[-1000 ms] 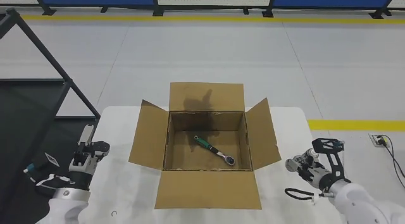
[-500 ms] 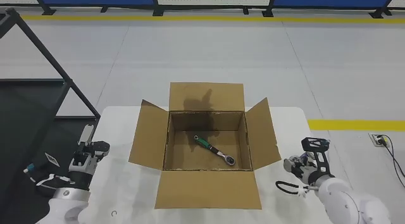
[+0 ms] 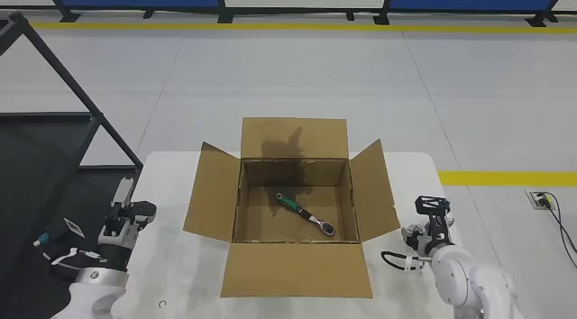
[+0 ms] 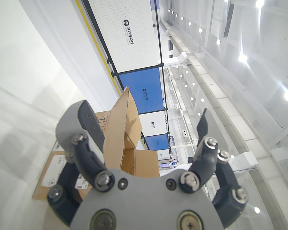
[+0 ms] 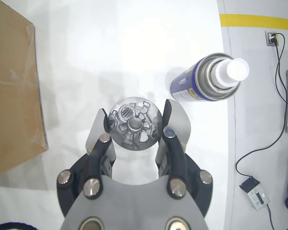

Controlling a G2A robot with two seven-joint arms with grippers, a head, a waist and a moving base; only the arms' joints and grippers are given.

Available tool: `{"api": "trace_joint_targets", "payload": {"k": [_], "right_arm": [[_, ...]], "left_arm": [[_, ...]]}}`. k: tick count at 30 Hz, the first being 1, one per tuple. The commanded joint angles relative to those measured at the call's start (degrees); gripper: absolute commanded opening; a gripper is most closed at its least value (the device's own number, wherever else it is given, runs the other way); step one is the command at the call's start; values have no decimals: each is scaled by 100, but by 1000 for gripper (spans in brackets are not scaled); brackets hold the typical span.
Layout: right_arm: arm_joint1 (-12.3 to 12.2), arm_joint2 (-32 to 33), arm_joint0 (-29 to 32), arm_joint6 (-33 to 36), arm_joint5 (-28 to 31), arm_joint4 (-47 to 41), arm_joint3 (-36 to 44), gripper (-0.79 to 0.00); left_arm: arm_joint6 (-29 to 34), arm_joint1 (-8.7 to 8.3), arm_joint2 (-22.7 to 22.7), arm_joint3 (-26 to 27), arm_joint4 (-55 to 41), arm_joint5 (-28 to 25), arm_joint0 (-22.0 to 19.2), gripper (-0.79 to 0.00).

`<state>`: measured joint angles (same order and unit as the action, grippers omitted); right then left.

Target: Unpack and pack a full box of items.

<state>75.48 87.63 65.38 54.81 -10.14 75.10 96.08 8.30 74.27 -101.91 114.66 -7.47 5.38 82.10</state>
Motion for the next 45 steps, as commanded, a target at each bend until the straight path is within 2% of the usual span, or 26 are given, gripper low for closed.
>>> {"api": "trace_joint_targets", "payload": {"k": [1, 17, 18, 21, 24, 26, 28, 33, 37, 45], "right_arm": [[1, -17, -42, -22, -6, -21, -96, -785], [7, -190, -338, -104, -93, 6, -619, -785], [8, -197, -351, -102, -103, -2, -631, -748], [8, -215, -375, -90, -117, -9, -659, -523], [7, -222, -386, -86, -132, -17, -664, -397], [5, -216, -381, -85, -153, -19, -637, -259], [2, -197, -358, -87, -166, -33, -580, -185], [-13, -107, -231, -91, -180, -76, -299, -89], [-31, 67, -1, -124, -175, -221, 221, -86], [-71, 497, 884, -258, -132, -462, 1774, -74]], "left_arm": [[0, 0, 0, 0, 0, 0, 0, 0], [0, 0, 0, 0, 0, 0, 0, 0], [0, 0, 0, 0, 0, 0, 0, 0], [0, 0, 0, 0, 0, 0, 0, 0], [0, 0, 0, 0, 0, 0, 0, 0], [0, 0, 0, 0, 0, 0, 0, 0], [0, 0, 0, 0, 0, 0, 0, 0], [0, 0, 0, 0, 0, 0, 0, 0], [0, 0, 0, 0, 0, 0, 0, 0], [0, 0, 0, 0, 0, 0, 0, 0]]}}
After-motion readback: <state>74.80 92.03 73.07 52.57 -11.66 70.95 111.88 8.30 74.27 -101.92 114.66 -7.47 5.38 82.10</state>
